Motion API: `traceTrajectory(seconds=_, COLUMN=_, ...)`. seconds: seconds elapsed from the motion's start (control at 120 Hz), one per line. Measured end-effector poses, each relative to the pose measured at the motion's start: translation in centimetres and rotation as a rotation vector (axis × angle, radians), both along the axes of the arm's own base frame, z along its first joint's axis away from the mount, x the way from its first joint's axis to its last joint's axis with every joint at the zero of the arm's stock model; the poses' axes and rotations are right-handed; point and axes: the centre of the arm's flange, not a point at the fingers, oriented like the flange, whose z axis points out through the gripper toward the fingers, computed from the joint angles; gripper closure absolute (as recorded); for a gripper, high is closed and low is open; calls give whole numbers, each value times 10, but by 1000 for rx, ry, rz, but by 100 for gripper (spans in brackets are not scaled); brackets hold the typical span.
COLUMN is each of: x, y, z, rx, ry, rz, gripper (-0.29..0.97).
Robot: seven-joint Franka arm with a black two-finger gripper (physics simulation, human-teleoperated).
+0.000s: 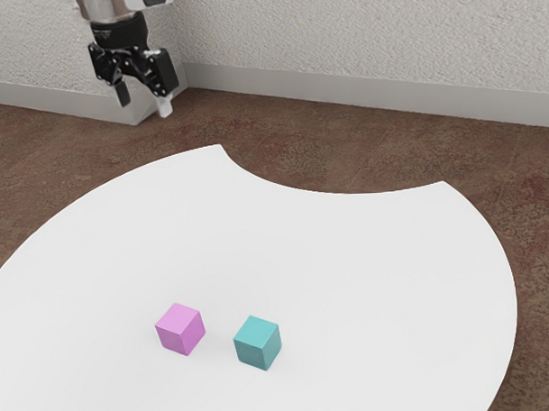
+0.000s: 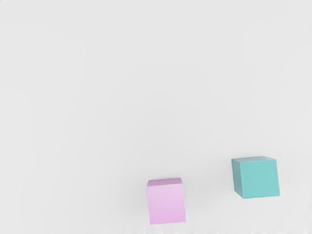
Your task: Pick up the blue block with one arm, and put the blue block on the pink block with one arm
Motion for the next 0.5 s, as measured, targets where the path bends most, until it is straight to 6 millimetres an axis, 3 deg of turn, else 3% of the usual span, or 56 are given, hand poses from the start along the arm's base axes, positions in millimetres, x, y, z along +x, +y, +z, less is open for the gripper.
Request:
traceTrajectory(seconds=0.208, x=-2, y=-16, z=0, rx=-3, ry=6, rz=-39, gripper=0)
traceTrajectory(seconds=0.258, x=-9, y=-18, z=27, rx=-14, ry=-42, rz=-46, gripper=0)
traceTrajectory(seconds=0.308, x=-23, y=-19, z=76, rx=-25, ry=-128, rz=-53, gripper=0)
traceTrajectory(seconds=0.35, x=-34, y=-20, z=98, rx=-29, ry=-159, rz=-58, gripper=0)
traceTrajectory(seconds=0.408, x=-41, y=-23, z=107, rx=-32, ry=-157, rz=-65, gripper=0)
traceTrajectory(seconds=0.5, x=-40, y=-28, z=102, rx=-32, ry=-123, rz=-78, gripper=0)
